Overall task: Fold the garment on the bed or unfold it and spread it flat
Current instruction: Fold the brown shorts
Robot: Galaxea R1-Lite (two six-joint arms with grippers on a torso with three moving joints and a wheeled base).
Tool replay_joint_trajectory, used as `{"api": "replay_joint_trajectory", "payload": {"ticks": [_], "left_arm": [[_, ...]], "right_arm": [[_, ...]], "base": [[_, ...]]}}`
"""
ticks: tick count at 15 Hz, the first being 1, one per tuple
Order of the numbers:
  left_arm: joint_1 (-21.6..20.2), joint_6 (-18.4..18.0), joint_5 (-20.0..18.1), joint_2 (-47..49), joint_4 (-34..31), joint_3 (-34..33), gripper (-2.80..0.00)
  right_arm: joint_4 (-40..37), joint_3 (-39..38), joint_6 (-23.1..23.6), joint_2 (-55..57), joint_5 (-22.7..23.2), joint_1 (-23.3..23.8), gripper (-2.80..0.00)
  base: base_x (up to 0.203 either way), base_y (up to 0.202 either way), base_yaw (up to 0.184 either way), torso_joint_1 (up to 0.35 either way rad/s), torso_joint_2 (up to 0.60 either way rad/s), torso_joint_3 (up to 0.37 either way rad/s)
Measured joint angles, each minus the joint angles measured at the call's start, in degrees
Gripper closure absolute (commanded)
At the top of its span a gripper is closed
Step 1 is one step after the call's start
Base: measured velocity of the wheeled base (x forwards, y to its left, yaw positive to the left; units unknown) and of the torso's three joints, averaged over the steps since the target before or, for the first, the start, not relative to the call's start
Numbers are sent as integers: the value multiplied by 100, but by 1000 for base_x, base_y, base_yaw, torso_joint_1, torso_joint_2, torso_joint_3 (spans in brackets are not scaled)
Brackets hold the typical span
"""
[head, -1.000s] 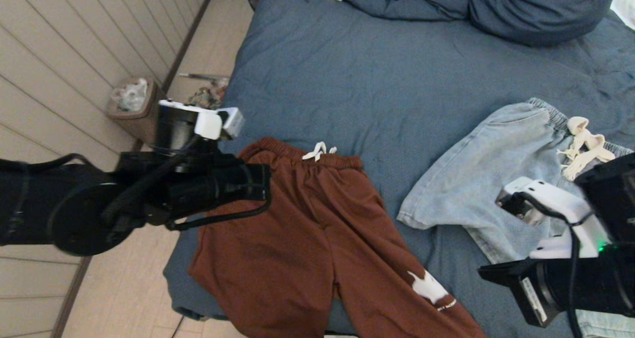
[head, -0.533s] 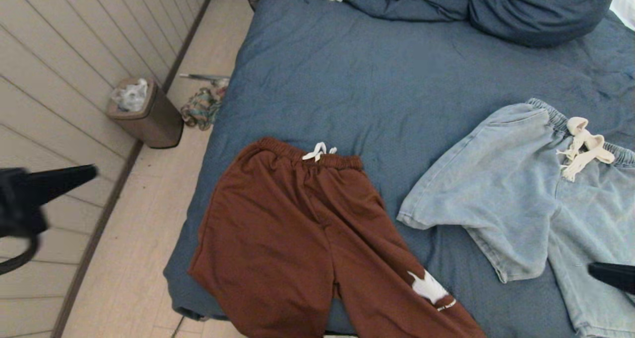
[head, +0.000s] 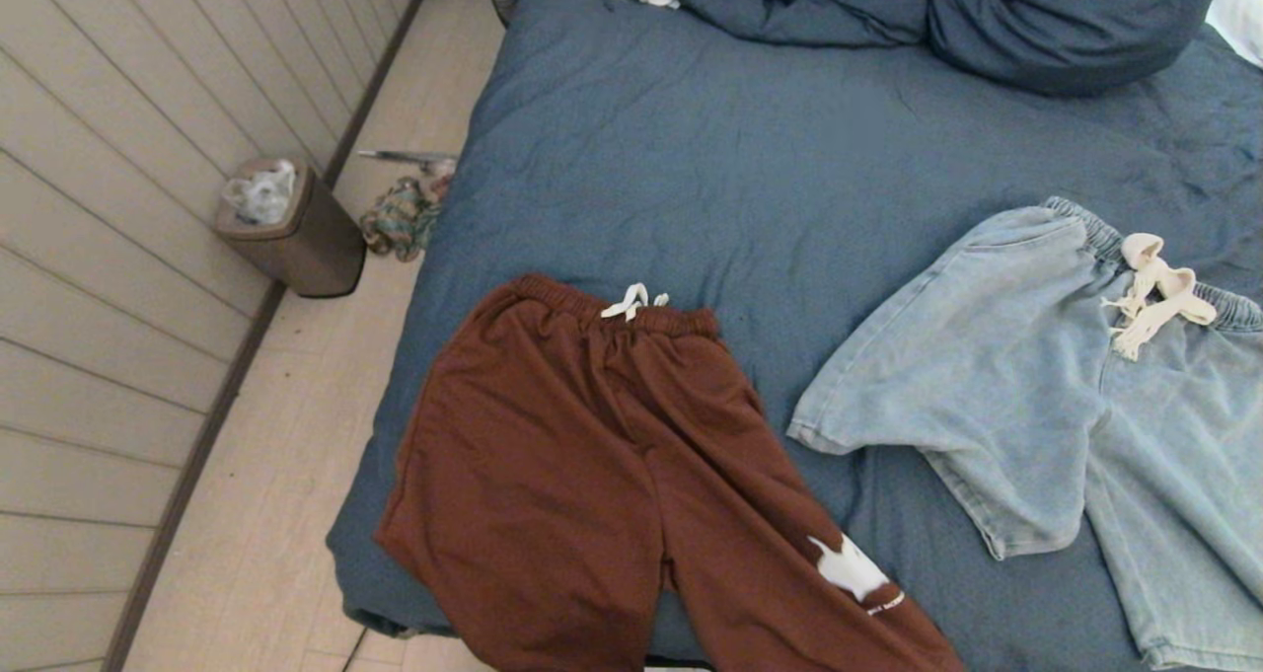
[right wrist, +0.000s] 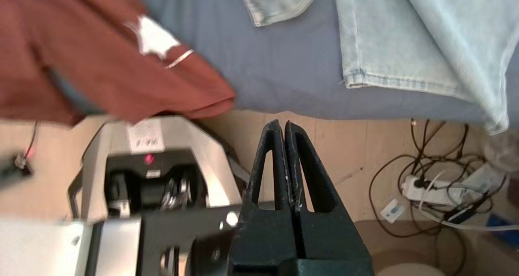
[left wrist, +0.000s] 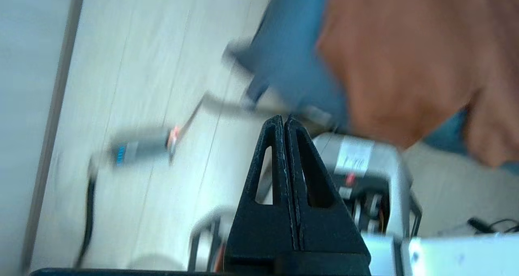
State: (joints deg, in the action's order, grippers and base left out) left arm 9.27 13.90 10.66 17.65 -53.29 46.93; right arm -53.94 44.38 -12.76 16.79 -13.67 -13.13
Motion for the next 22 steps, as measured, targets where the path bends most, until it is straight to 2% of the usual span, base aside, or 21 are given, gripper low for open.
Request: {"api": "replay_joint_trajectory", "payload": {"ticks": [3, 5, 7, 10, 12, 15, 17, 18, 20, 22], "left_arm": [[-503, 115, -96, -227, -192, -288, 0], [-804, -136, -375, -518, -146, -600, 0], [-917, -314, -467, -819, 38, -939, 0], [-938, -701, -277, -1317, 976, -1909, 0], [-948, -971, -29, -1545, 1878, -2633, 0], [-945, -1249, 193, -1716, 3152, -3390, 0], [-948, -1291, -80, -1759, 3329, -3677, 0], [-948, -1306, -389, -1768, 3440, -3788, 0], [-945, -1399, -975, -1775, 3719, -3951, 0], [-948, -1539, -1045, -1775, 3784, -4035, 0]], "right_arm": [[1188, -1015, -132, -143, -438, 66, 0], [1992, -1707, -132, -176, -1031, 124, 0], [2761, -2229, -130, -195, -1660, 156, 0], [2991, -2556, -349, -203, -2392, 184, 0], [3007, -2589, -380, -208, -2509, 371, 0], [3155, -2654, -23, -299, -2479, 1255, 0], [3476, -2876, 91, -497, -2412, 1388, 0], [3569, -2986, 197, -693, -2205, 1382, 0], [3777, -3193, 564, -1210, -1413, 1353, 0], [4251, -3575, 1048, -1480, -331, 1323, 0]], "base": [[0, 0, 0, 0, 0, 0], [0, 0, 0, 0, 0, 0], [0, 0, 0, 0, 0, 0], [0, 0, 0, 0, 0, 0], [0, 0, 0, 0, 0, 0], [0, 0, 0, 0, 0, 0], [0, 0, 0, 0, 0, 0], [0, 0, 0, 0, 0, 0], [0, 0, 0, 0, 0, 0], [0, 0, 0, 0, 0, 0]]}}
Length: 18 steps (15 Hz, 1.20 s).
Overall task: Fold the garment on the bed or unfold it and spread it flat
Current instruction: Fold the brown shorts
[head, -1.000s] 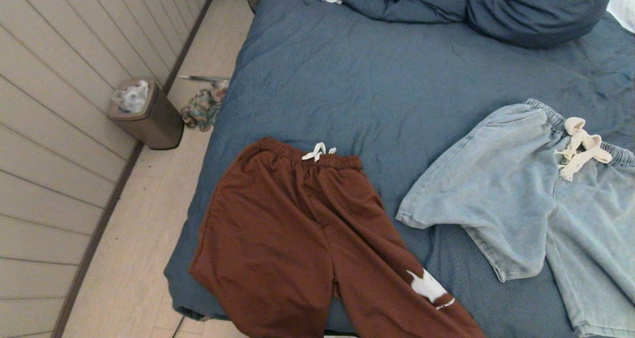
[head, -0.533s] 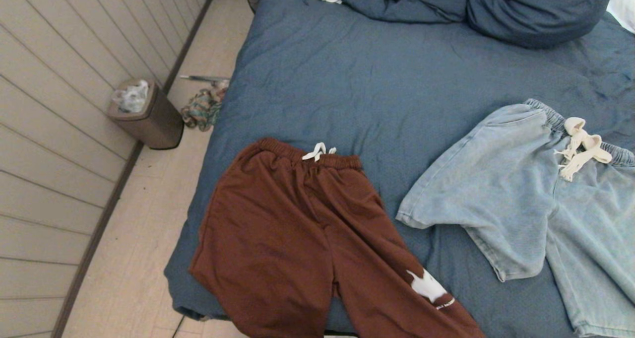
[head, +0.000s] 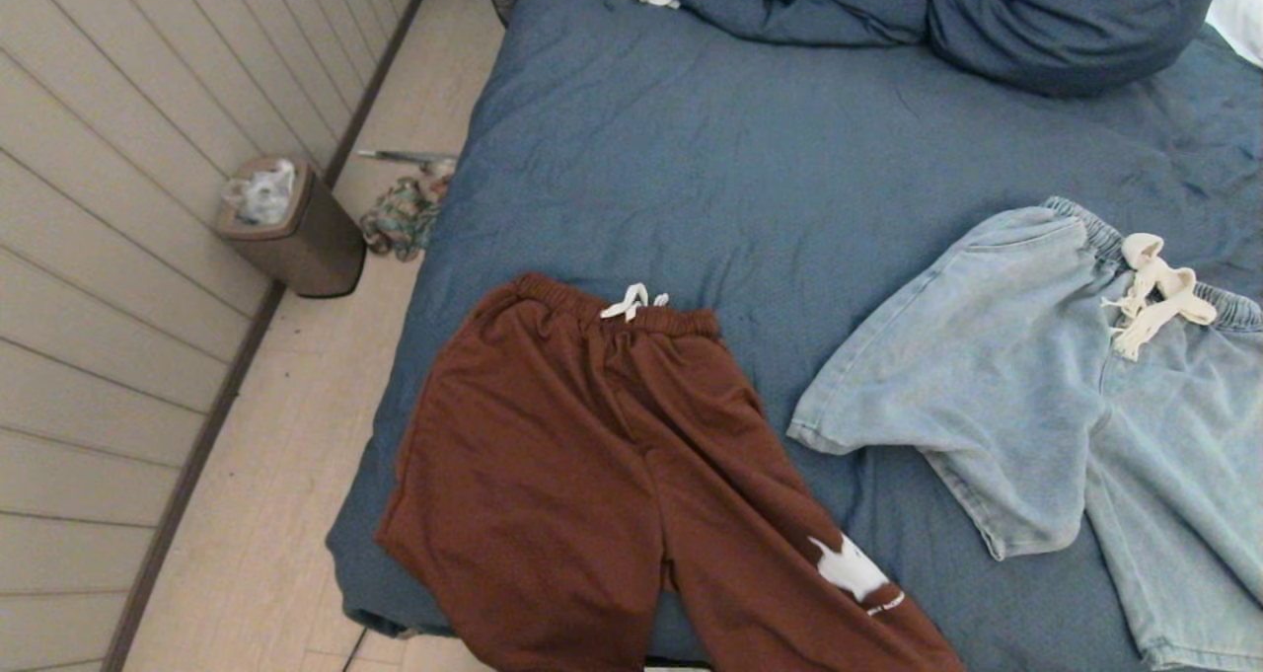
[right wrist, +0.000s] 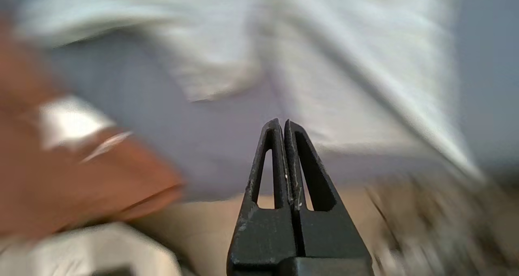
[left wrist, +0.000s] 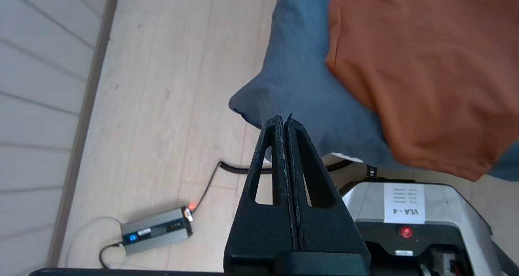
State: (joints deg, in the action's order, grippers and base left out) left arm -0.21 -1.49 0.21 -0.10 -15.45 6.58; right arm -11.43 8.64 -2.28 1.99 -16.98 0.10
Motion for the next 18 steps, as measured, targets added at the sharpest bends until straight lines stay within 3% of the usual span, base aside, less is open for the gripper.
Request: {"api": "replay_joint_trajectory", "payload": {"ticks": [3, 5, 14, 18], "left_arm": [[7, -163, -16, 2, 183, -132, 0], [7, -166, -16, 2, 194, -149, 0], [10, 131, 66, 5, 257, -187, 0], [10, -120, -10, 10, 1378, -592, 0]], "right_arm": [[606, -461, 493, -155, 1454, -10, 0], [816, -663, 654, -192, 1856, -15, 0], [893, -778, 401, -210, 1821, -17, 0], [945, -793, 417, -210, 1834, -21, 0]], "base": [[0, 0, 0, 0, 0, 0], [0, 0, 0, 0, 0, 0], [0, 0, 0, 0, 0, 0], [0, 0, 0, 0, 0, 0]]}}
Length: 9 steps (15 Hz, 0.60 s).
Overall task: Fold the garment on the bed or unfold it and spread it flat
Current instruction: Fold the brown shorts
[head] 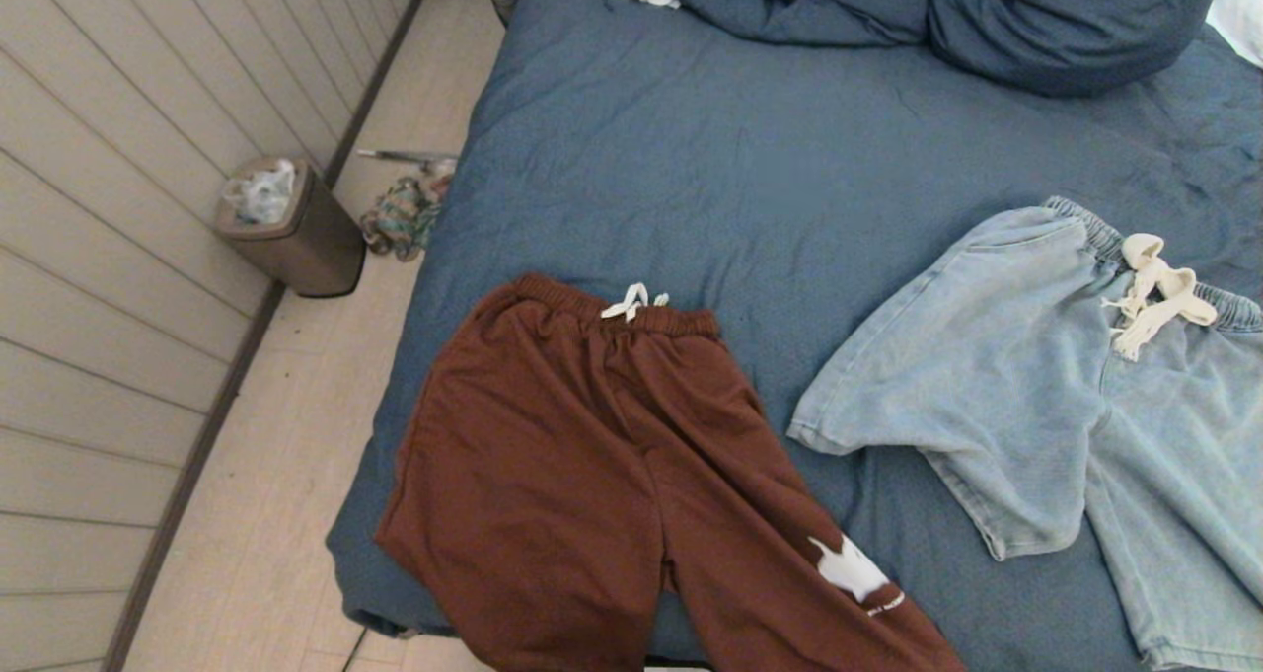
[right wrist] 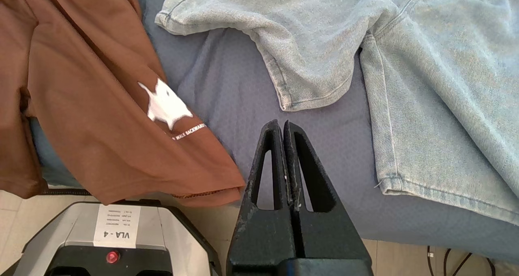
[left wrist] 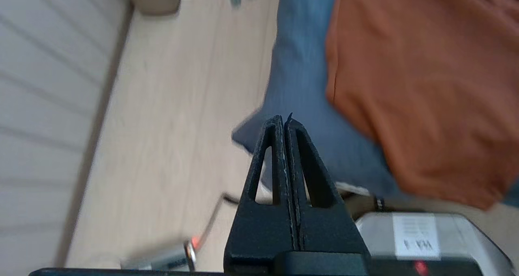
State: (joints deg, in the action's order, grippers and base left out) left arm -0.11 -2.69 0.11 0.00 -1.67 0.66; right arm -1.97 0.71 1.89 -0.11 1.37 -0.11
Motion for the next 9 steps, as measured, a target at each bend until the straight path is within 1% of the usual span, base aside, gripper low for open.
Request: {"api": "replay_joint_trajectory", "payload": {"ticks": [2, 9], "left_arm": [[1, -20, -6, 0, 83, -42, 0], [4, 77, -1, -2, 115, -66, 0]], "right_arm": [[10, -2, 0, 0, -5, -5, 0], [14, -5, 20, 0, -7, 4, 0]], "base": [[0, 0, 0, 0, 0, 0], [0, 0, 0, 0, 0, 0]]}}
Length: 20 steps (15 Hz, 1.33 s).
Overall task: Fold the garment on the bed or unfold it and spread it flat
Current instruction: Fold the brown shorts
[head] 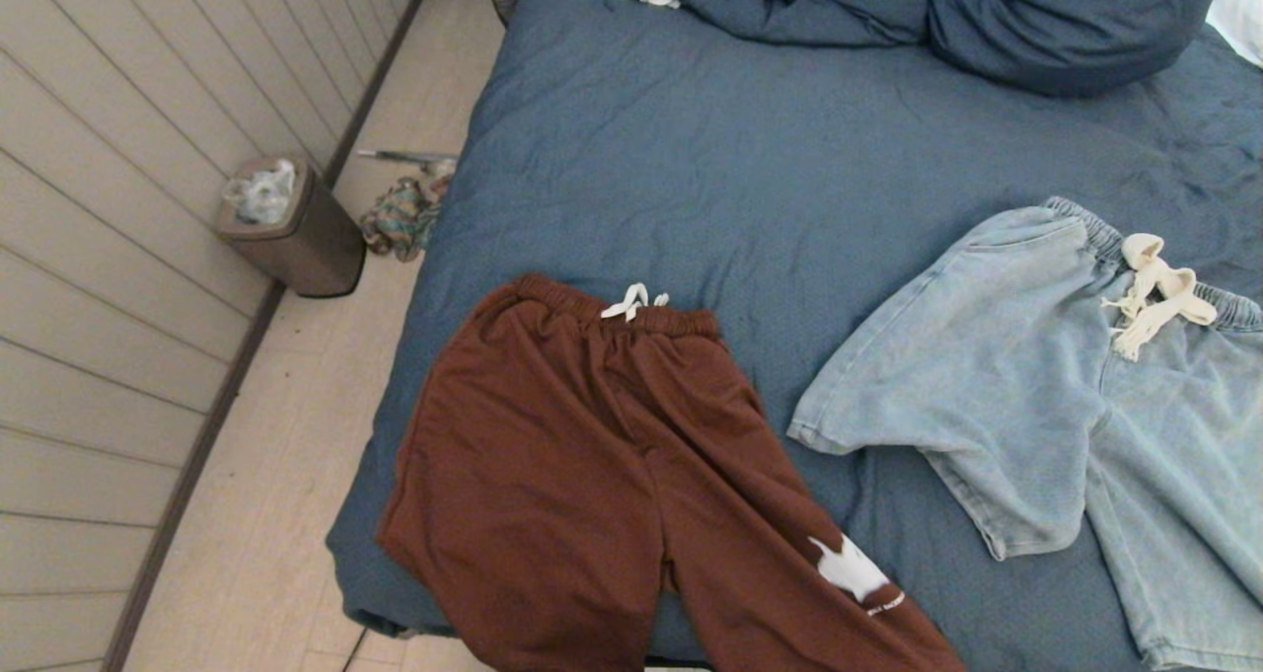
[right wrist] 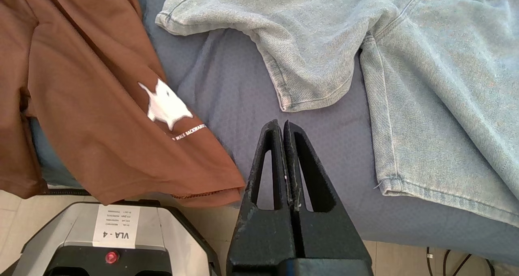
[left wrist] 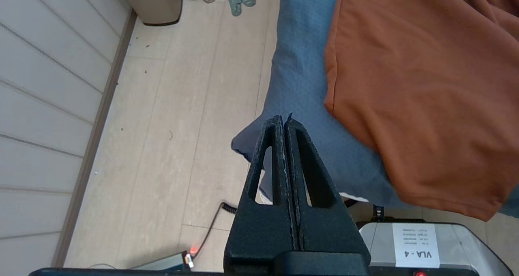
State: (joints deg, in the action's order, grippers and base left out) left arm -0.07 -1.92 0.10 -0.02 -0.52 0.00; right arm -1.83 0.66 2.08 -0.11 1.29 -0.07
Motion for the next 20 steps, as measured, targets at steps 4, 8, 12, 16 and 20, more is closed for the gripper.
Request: {"api": "replay_joint_trajectory", "payload": {"ticks": [4, 8, 12, 16, 20], "left_arm": [[0, -1, -2, 0, 0, 0, 0], [0, 3, -2, 0, 3, 0, 0], [0, 2, -2, 0, 0, 0, 0], [0, -1, 0, 0, 0, 0, 0], [0, 0, -2, 2, 0, 0, 0]], "right_arm": [[-1, 2, 0, 0, 0, -4, 0], [1, -2, 2, 0, 0, -6, 0], [-1, 0, 1, 1, 0, -4, 0], [7, 5, 6, 1, 0, -9, 0], [5, 5, 4, 1, 0, -2, 0]], "base": [[0, 0, 0, 0, 0, 0], [0, 0, 0, 0, 0, 0], [0, 0, 0, 0, 0, 0], [0, 0, 0, 0, 0, 0], [0, 0, 0, 0, 0, 0]]}}
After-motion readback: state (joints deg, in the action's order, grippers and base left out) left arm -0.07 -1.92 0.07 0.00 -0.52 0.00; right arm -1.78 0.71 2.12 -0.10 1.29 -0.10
